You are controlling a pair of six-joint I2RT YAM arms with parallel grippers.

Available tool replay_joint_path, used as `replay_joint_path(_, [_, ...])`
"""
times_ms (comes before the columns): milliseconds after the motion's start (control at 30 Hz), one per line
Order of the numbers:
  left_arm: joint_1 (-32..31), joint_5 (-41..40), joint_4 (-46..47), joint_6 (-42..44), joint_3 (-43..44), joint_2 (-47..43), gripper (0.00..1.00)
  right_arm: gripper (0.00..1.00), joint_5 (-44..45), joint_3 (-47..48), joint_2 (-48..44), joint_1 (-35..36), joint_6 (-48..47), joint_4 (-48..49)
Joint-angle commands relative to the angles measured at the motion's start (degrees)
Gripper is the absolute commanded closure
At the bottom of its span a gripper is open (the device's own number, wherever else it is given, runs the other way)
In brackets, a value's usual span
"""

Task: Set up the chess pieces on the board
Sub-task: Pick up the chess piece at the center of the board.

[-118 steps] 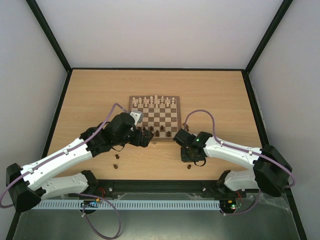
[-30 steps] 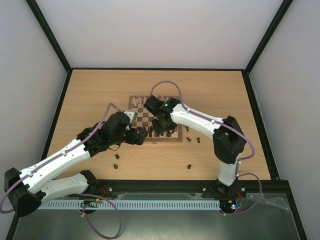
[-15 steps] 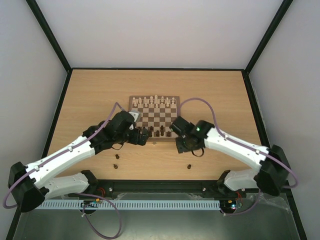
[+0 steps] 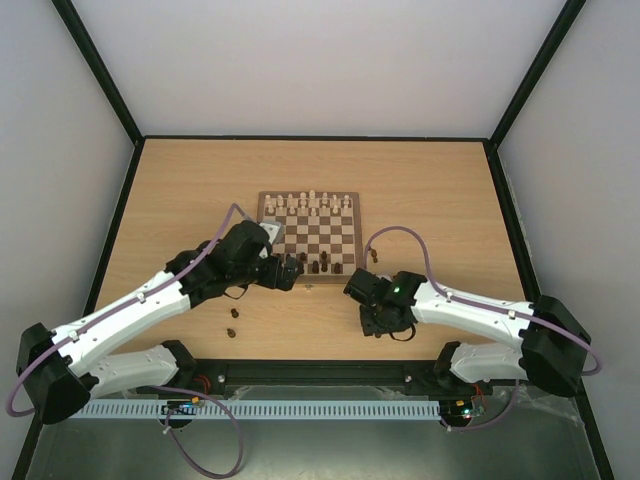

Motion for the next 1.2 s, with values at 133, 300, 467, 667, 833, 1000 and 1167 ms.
replay_joint_path(133, [0.5, 0.4, 0.3, -0.3, 0.0, -1.2, 0.01, 0.59, -1.3, -2.3, 2.6, 0.7, 1.1, 2.2])
replay_joint_path(300, [0.4, 0.6, 0.7, -0.2, -0.1, -0.7, 0.01, 0.64, -1.6, -3.6, 2.3, 1.8, 2.4, 1.7])
replay_joint_path(467, [0.4, 0.9, 1.1, -0.1, -0.2, -0.1, 0.01, 0.72, -1.8, -4.7, 1.1, 2.2, 3.2, 1.3])
replay_joint_path(667, [0.5, 0.9, 1.4, 0.0, -0.1, 0.2, 0.01, 0.86, -1.0, -3.6, 0.6, 2.2, 3.1, 0.8])
replay_joint_path(833, [0.4, 0.9, 1.3, 0.0, 0.0, 0.4, 0.01, 0.88, 0.9, 0.7, 1.5, 2.3, 1.8, -0.6])
replay_joint_path(1000, [0.4, 0.5, 1.1, -0.2, 0.0, 0.1, 0.01, 0.87, 4.4, 10.1, 6.2, 0.9, -2.6, -3.9])
replay_joint_path(1167, [0.4, 0.2, 0.5, -0.6, -0.5, -1.1, 0.01, 0.87, 3.5, 17.4, 11.4, -6.5, -11.2, -3.3])
